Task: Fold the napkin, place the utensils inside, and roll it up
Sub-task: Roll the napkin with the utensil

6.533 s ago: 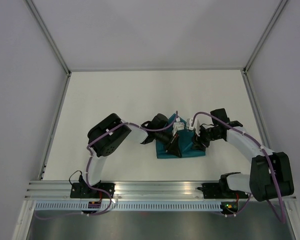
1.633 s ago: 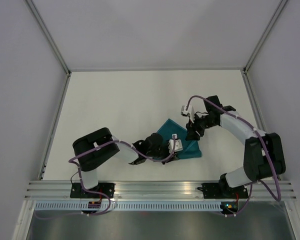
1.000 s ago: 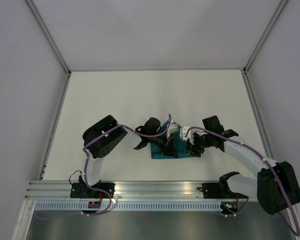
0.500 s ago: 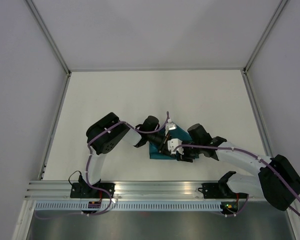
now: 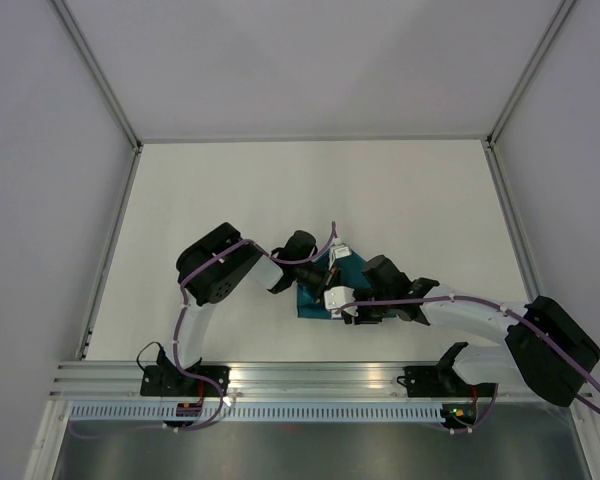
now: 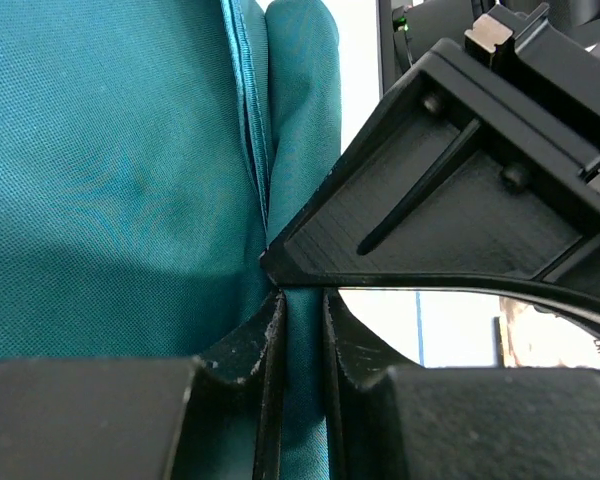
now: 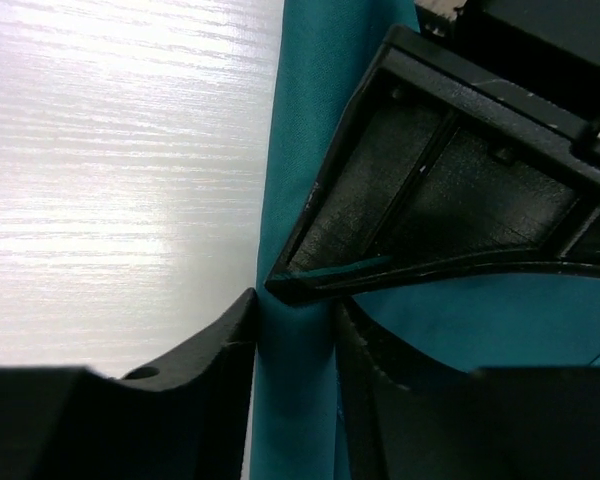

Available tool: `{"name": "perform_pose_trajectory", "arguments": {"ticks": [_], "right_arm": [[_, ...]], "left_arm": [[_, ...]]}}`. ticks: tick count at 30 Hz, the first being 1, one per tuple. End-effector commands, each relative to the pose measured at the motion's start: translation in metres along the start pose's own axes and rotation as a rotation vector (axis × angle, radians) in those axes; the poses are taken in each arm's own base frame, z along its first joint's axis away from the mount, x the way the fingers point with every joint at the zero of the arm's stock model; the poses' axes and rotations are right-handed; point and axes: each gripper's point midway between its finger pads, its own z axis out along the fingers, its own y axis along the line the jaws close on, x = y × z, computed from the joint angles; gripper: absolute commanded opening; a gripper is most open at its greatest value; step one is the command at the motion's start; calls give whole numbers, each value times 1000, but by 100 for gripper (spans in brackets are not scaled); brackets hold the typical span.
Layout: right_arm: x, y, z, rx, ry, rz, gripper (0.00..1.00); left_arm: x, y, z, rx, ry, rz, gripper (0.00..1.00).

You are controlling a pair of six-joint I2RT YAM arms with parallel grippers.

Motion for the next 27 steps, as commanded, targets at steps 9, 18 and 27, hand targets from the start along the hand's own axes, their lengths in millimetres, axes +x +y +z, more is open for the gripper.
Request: {"name": "perform_pose_trajectory", "arguments": {"ticks": [9,18,27], "right_arm": [[19,10,7,-17,76,17,19],[19,22,5,-85,88,68,11],[15,26,4,-187,75,146,8]], "left_arm": [[10,21,-8,-101,-16,-91,21],[-33,7,-23,-184,-119,14,41],[-72,17,-70,-511,-324,145,38]]}}
